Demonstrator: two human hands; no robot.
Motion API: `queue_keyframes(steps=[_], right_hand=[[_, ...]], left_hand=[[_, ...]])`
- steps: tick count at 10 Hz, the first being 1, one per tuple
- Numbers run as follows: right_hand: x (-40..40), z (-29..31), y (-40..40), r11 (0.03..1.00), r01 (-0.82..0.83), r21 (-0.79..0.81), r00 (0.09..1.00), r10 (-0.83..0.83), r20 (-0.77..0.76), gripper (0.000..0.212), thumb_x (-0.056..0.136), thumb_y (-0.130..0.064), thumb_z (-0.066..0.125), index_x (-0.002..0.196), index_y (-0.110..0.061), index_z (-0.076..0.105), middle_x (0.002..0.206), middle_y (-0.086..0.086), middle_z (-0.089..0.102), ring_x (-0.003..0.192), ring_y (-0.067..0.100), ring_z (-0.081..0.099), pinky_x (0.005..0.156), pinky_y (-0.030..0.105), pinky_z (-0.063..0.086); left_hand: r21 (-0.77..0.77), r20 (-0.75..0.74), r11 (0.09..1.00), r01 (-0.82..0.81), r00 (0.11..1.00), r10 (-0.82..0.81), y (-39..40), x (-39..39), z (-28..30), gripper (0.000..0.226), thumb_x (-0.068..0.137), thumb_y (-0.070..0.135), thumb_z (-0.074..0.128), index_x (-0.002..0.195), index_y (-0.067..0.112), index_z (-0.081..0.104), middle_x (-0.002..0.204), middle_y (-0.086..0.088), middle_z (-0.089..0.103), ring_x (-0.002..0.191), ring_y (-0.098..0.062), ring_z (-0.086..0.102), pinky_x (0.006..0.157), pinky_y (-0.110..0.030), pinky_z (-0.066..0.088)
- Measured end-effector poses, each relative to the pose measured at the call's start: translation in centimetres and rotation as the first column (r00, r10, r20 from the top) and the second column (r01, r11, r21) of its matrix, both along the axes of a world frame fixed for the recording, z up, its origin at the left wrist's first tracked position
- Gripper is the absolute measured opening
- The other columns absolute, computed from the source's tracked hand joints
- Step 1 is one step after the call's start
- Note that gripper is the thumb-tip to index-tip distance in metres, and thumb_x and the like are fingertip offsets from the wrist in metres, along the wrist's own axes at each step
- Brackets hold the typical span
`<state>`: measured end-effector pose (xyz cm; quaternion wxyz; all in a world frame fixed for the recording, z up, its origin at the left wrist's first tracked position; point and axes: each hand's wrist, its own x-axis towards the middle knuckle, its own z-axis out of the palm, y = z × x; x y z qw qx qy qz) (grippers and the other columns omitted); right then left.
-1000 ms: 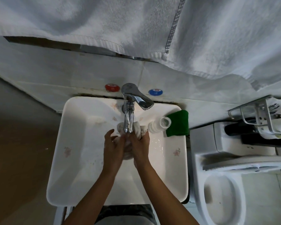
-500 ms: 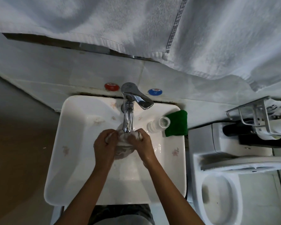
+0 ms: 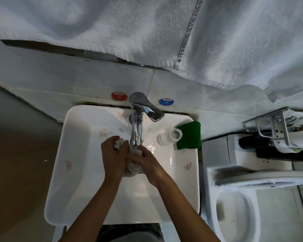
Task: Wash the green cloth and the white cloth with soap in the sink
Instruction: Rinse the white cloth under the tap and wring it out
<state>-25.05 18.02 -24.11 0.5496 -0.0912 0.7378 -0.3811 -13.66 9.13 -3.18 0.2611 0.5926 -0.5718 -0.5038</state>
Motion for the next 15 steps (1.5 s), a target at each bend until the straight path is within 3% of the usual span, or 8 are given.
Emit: queue_keyframes(steps=[2,3,4,6,9,11,13,15], right_hand=[[1.6,18.3,-2.2,0.936,0.337,-0.106,0.938,-0.343,-0.049,0.013,0.093,-0.028,0.056,0.102,-0.02,0.052,0.094,0.009,0.063,0.085,0.027,0.063,0.079,0.042,0.055],[1.1,21.0,-2.3,0.886,0.438,-0.152,0.898,-0.438,0.036,0.028,0.095,-0.014,0.049,0.121,-0.024,0.047,0.104,0.003,0.061,0.098,0.024,0.061,0.089,0.038,0.053],[1.4,21.5,-2.6,0.903,0.403,-0.148,0.915,-0.4,0.052,0.016,0.086,-0.015,0.051,0.097,-0.015,0.063,0.097,0.015,0.067,0.092,0.035,0.064,0.081,0.039,0.052],[3.5,22.0,-2.3,0.906,0.38,-0.186,0.924,-0.365,0.109,0.022,0.08,-0.031,0.059,0.088,-0.011,0.065,0.07,0.003,0.06,0.069,0.016,0.056,0.064,0.027,0.046],[3.4,21.5,-3.9,0.92,0.185,-0.347,0.982,-0.19,0.019,0.032,0.08,-0.047,0.056,0.084,-0.017,0.066,0.085,0.013,0.067,0.084,0.028,0.064,0.088,0.054,0.05],[3.9,20.4,-4.1,0.962,0.144,-0.231,0.989,-0.151,-0.01,0.051,0.078,-0.065,0.051,0.099,-0.021,0.067,0.099,0.005,0.071,0.097,0.024,0.067,0.096,0.052,0.049],[3.3,20.2,-4.1,0.971,0.124,-0.204,0.991,-0.13,-0.016,0.027,0.087,-0.039,0.054,0.083,-0.016,0.068,0.084,0.004,0.071,0.088,0.027,0.068,0.085,0.045,0.052],[3.2,20.2,-4.2,0.974,0.061,-0.219,0.874,-0.158,-0.459,0.032,0.094,-0.018,0.057,0.062,-0.019,0.058,0.057,-0.007,0.057,0.055,0.004,0.054,0.056,0.02,0.042]], left_hand=[[0.157,-0.087,0.984,0.089,0.993,-0.076,1.7,-0.2,3.2,0.025,0.092,0.02,0.057,0.116,0.022,0.054,0.122,-0.005,0.056,0.109,-0.019,0.055,0.08,-0.018,0.045],[0.214,-0.173,0.973,0.082,0.984,-0.045,2.3,0.5,2.7,0.051,0.092,0.0,0.052,0.138,0.017,0.039,0.126,0.002,0.05,0.11,-0.012,0.049,0.075,-0.005,0.042],[0.219,-0.131,0.975,0.024,0.991,0.005,2.3,0.8,2.1,0.058,0.091,0.004,0.056,0.143,0.015,0.033,0.119,-0.002,0.054,0.104,-0.015,0.053,0.078,-0.015,0.042],[0.114,-0.027,0.992,-0.055,0.998,0.059,1.7,-0.1,1.6,0.015,0.092,0.011,0.055,0.082,0.016,0.064,0.073,0.003,0.064,0.063,-0.003,0.056,0.064,-0.024,0.042],[0.224,0.036,0.971,0.08,0.995,-0.09,2.6,-1.4,1.4,0.059,0.072,0.071,0.03,0.111,0.031,0.05,0.101,0.003,0.061,0.095,-0.022,0.06,0.088,-0.042,0.047],[0.156,0.2,0.981,0.114,0.969,-0.144,2.1,-1.6,2.2,0.04,0.098,0.047,0.035,0.112,0.014,0.053,0.1,-0.005,0.062,0.089,-0.021,0.055,0.083,-0.034,0.04],[-0.034,0.226,0.992,0.118,0.968,-0.107,1.4,-1.8,2.2,0.049,0.094,0.04,0.038,0.078,0.001,0.062,0.082,-0.018,0.065,0.072,-0.026,0.055,0.071,-0.031,0.041],[-0.056,0.198,0.986,0.156,0.97,-0.142,1.6,-1.8,1.6,0.043,0.095,0.03,0.041,0.083,-0.004,0.065,0.081,-0.021,0.067,0.072,-0.031,0.06,0.068,-0.029,0.038]])
